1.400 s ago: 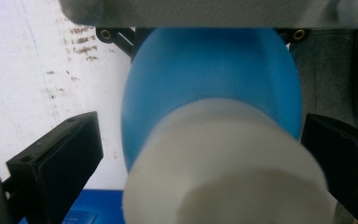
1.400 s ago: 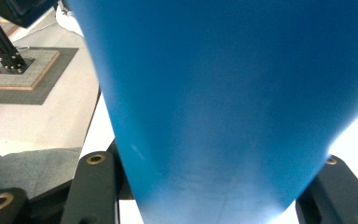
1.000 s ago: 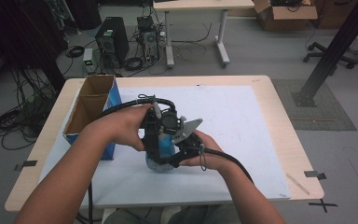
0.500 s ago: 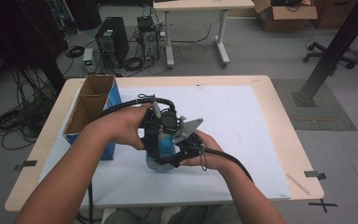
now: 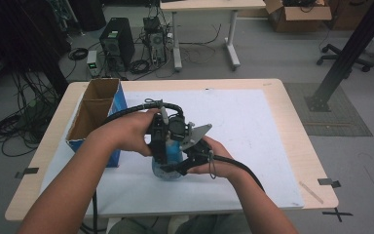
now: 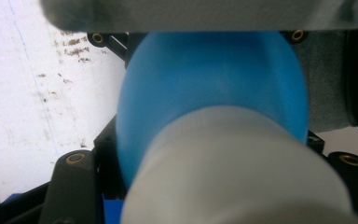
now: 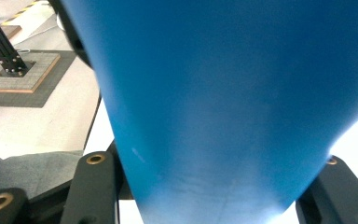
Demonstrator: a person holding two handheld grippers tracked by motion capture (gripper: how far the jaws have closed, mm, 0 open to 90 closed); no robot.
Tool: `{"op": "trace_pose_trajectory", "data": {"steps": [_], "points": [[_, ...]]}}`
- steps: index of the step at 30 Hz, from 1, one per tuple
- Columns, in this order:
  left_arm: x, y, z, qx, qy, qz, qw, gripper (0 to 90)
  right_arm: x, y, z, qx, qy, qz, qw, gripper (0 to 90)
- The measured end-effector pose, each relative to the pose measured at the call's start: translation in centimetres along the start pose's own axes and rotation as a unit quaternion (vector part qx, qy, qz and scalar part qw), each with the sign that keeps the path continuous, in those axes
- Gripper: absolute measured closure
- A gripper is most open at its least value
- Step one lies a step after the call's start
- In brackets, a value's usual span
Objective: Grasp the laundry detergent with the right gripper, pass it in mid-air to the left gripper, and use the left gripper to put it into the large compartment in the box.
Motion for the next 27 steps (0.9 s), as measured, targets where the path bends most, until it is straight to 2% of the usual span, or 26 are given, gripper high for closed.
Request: {"op": "trace_pose_trajectory", "data": {"steps": [4, 5, 11, 18, 27], "points": [[0.06, -0.01, -0.02, 0.005, 0.002, 0.0, 1.0, 38.1, -0.21, -0.1, 0.32, -0.007, -0.008, -0.005, 0.9999, 44.6], [0.03, -0.02, -0.04, 0.005, 0.003, 0.0, 1.0, 38.2, -0.15, -0.13, 0.21, -0.003, -0.003, -0.003, 1.0, 44.6], [-0.02, -0.1, 0.05, 0.002, 0.004, 0.002, 1.0, 38.6, -0.15, -0.16, 0.32, -0.005, -0.007, -0.003, 1.0, 44.6], [0.12, -0.53, -0.03, -0.003, 0.006, 0.014, 0.9999, 39.1, 0.22, -0.32, 0.29, -0.002, 0.0, 0.011, 0.9999, 44.4], [0.01, -0.23, -0.14, -0.003, 0.008, 0.006, 0.9999, 39.2, 0.09, -0.02, 0.5, -0.009, -0.007, -0.002, 0.9999, 43.3]]}}
Point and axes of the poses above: each handheld gripper's, and its own axes: y roughly backward along the jaws, x roughly out of its underside, z roughly to its left, the point moved 10 cm from there along -y, roughly forward along the jaws, and after that the axes turned 13 degrees about y, right-handed, at the moved point
